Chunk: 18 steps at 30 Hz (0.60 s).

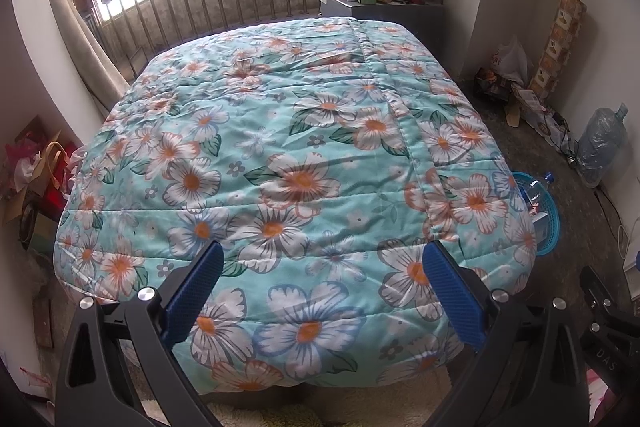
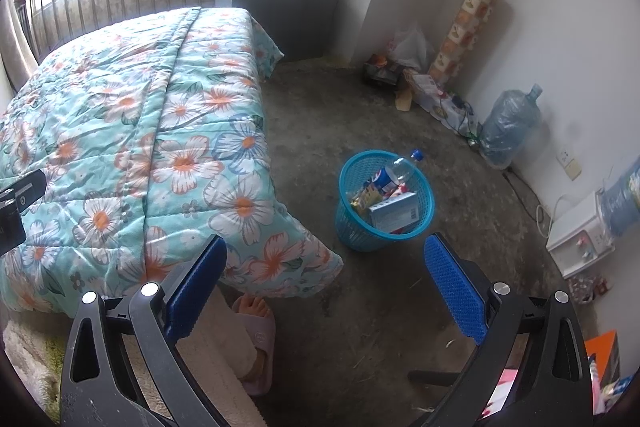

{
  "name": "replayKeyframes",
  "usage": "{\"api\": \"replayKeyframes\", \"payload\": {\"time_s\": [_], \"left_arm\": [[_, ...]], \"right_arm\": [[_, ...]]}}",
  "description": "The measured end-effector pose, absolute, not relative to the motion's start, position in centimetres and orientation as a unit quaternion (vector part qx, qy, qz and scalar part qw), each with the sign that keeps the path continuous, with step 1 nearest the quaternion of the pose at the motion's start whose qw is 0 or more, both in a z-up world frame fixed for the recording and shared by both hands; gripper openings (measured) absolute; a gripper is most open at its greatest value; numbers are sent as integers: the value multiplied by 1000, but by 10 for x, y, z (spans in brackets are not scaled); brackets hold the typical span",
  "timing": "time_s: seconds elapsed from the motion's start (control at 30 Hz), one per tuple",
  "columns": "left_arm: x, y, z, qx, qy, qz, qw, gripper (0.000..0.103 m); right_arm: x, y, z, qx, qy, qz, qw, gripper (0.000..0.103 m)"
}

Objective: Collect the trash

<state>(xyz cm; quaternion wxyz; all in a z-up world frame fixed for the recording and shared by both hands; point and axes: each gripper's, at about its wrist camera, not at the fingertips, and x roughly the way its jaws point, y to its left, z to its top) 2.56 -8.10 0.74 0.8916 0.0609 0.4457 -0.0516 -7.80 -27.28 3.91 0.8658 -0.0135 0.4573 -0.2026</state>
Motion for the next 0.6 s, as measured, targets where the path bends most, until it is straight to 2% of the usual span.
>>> {"api": "replayKeyframes", "payload": {"time_s": [0.6], "left_arm": [[26,-79,8,60,445,-50,892,98]], "right_arm": [[-74,-269,42,-13,456,-201,867,95]]}}
